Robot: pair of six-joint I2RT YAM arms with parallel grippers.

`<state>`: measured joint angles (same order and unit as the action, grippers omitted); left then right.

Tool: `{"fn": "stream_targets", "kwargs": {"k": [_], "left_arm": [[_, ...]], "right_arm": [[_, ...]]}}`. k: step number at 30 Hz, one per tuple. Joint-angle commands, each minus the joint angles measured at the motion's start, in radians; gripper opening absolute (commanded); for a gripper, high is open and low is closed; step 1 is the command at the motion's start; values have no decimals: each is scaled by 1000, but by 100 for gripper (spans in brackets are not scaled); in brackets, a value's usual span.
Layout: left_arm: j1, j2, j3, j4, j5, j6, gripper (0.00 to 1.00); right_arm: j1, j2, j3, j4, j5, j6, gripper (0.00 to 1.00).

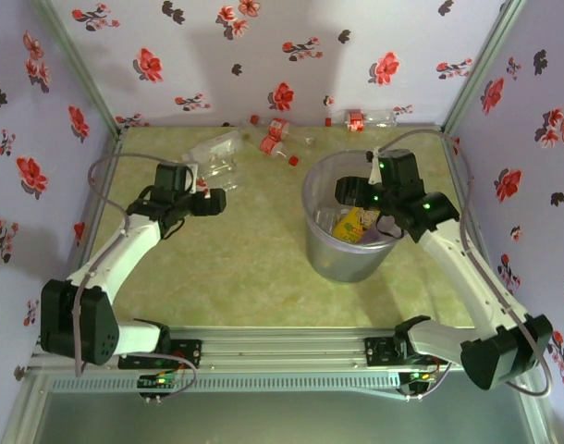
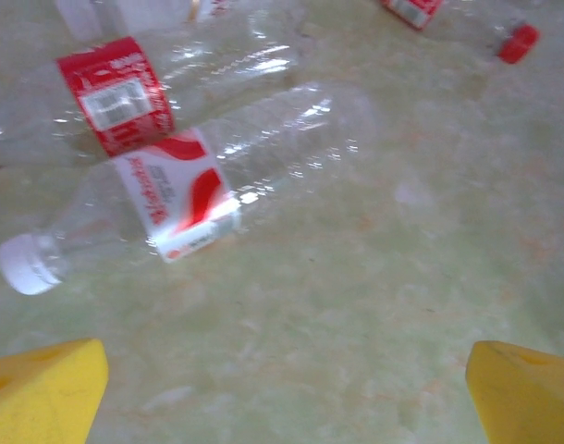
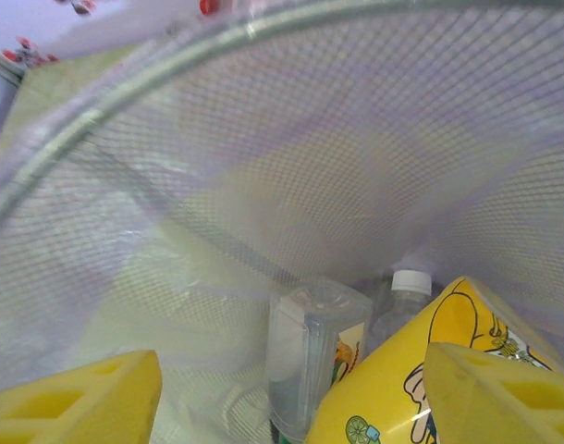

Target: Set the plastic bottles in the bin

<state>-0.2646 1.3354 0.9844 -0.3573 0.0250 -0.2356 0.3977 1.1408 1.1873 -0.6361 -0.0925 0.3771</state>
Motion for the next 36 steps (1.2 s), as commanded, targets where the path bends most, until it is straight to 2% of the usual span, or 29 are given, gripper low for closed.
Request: {"fn": "stream_targets", "kwargs": {"k": [1, 6, 10, 17, 29, 36], "left_arm": [[55, 54, 74, -35, -33, 114, 100], [103, 186, 175, -42, -16, 197, 100], [112, 351, 296, -93, 67, 343, 100], [119, 546, 474, -213, 141, 428, 100], [119, 627, 489, -265, 132, 429, 100], [105, 605, 431, -254, 129, 400, 100]], "right_arm": [[-2, -50, 19, 23, 33, 19, 77], [-5, -78, 8, 18, 46, 23, 78], [-10, -93, -2, 17, 53, 26, 78], [-23, -117, -5, -13, 74, 22, 78], [-34, -110, -16, -4, 69, 19, 79], [-36, -112, -24, -1, 71, 22, 79]]}}
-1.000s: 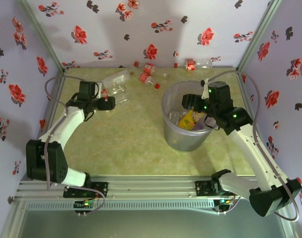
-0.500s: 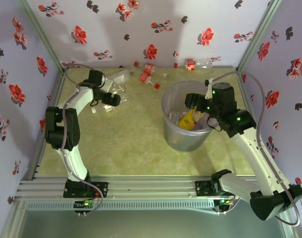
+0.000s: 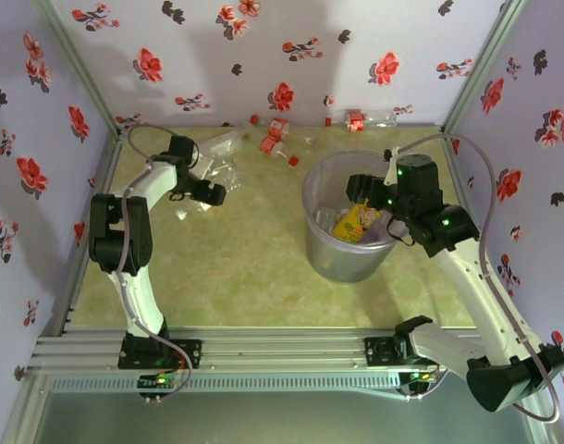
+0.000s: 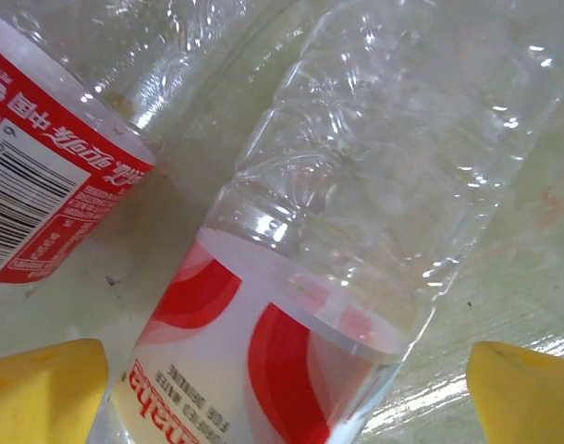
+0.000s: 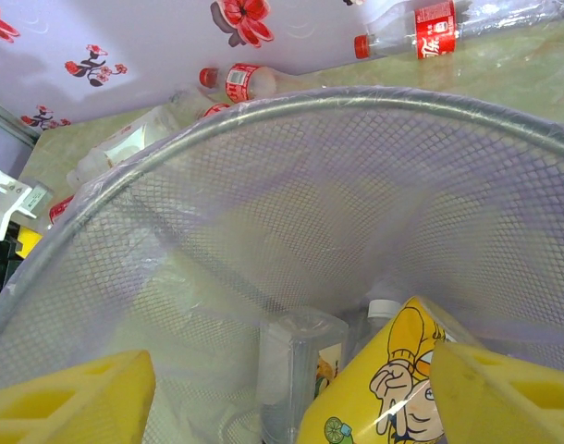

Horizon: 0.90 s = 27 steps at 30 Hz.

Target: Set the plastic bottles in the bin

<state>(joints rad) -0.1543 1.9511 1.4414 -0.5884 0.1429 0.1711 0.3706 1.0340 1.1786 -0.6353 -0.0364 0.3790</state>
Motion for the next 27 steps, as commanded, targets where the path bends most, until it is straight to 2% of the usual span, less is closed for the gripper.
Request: {"fn": "stream_targets", "kwargs": {"k": [1, 8, 20, 24, 27], "left_arm": [[-7, -13, -36, -19, 3, -15, 100], [-8, -22, -84, -39, -43, -94, 100], [-23, -80, -174, -26, -45, -143, 98], [-27, -79, -170, -28, -55, -141, 84], [-29, -73, -160, -26, -73, -141, 82]], "right_arm": [[-9, -3, -17, -1, 15, 21, 79], [-10, 1, -15, 0, 18, 18, 79], [-12, 4, -23, 7, 17, 15, 79], [-12, 7, -25, 14, 6, 16, 79], [-13, 6, -25, 14, 1, 17, 79]]}}
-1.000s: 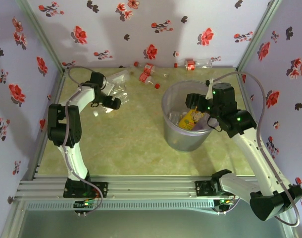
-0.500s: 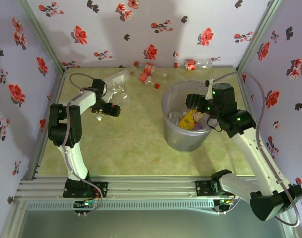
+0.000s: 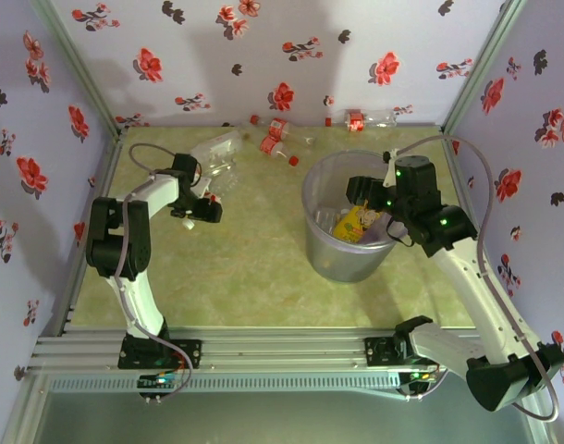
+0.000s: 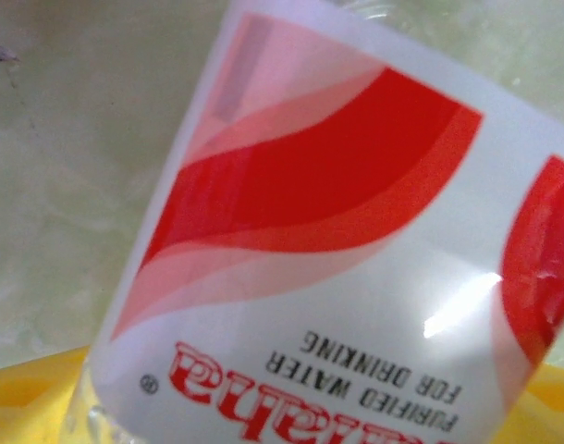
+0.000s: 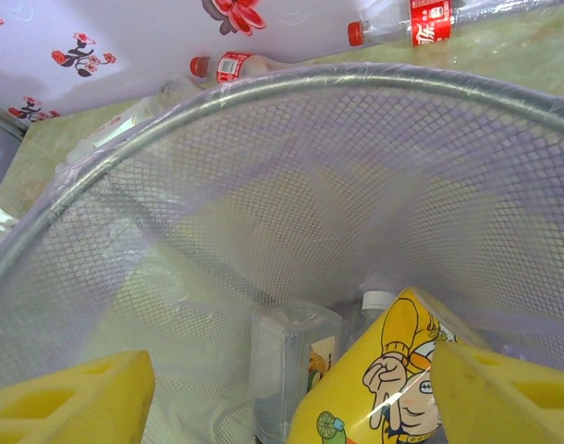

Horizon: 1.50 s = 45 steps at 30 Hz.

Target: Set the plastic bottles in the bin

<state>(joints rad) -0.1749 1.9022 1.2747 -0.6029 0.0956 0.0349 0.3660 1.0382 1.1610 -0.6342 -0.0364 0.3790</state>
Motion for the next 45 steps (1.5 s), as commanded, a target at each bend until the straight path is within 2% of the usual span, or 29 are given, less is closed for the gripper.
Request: {"fn": "stream_targets", "kwargs": {"k": [1, 7, 17, 22, 27, 32, 33, 34, 35, 45], "left_arm": [[-8, -18, 13, -11, -29, -6, 78], [-14, -28, 11, 14, -37, -13, 58], [-61, -174, -45, 29, -27, -33, 56], [-139, -342, -126, 142, -12, -145, 54], [-229, -525, -220, 286, -14, -208, 41], [-316, -677, -280, 393, -28, -254, 25], [-333, -702, -287, 404, -38, -261, 18], [-343, -722, -293, 409, -45, -266, 6], [-353, -739, -297, 415, -53, -270, 0], [-439, -784, -326, 487, -63, -336, 0]], "right_arm": [[-8, 0, -7, 13, 1, 17, 79], [-9, -13, 0, 1, 1, 10, 79], [-7, -44, 51, -18, -25, -10, 79], [16, -15, 104, 11, -48, 34, 79], [100, 44, 179, 88, -13, 58, 78], [197, 145, 257, 191, -35, 81, 79], [220, 170, 277, 209, -35, 81, 80], [241, 195, 296, 224, -37, 81, 80], [255, 215, 310, 236, -38, 84, 80], [356, 430, 440, 360, -87, 113, 89]]}}
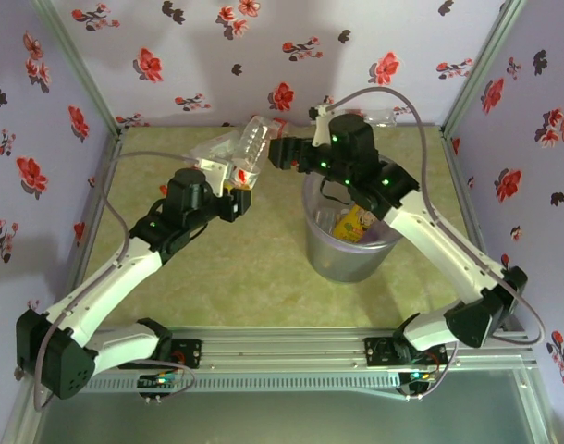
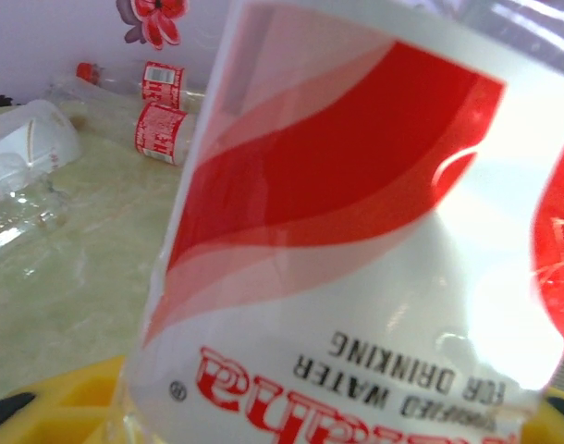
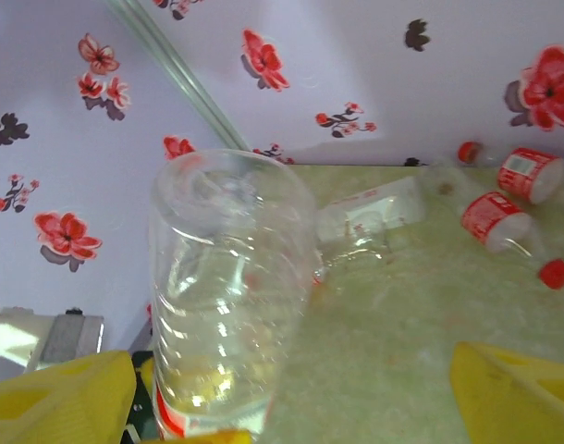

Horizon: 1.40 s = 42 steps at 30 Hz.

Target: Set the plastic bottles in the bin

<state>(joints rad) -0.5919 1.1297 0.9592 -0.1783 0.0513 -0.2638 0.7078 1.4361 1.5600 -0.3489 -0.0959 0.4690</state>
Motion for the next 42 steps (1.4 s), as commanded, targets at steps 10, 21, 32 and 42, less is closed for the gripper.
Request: {"fn": "stream_targets", "kwargs": {"k": [10, 21, 32, 42], "left_arm": [[-44, -37, -38, 100, -6, -54, 0], [-43, -44, -46, 102, 6, -43, 0], [-34, -59, -32, 96, -5, -42, 100], [4, -137, -73, 70, -21, -40, 100]], "right_arm": [[18, 136, 60, 173, -87, 53, 85], [13, 156, 60, 196, -111, 79, 52], [-10, 122, 64, 201, -95, 80, 40], [-109, 23, 109, 175, -20, 36, 38]]}}
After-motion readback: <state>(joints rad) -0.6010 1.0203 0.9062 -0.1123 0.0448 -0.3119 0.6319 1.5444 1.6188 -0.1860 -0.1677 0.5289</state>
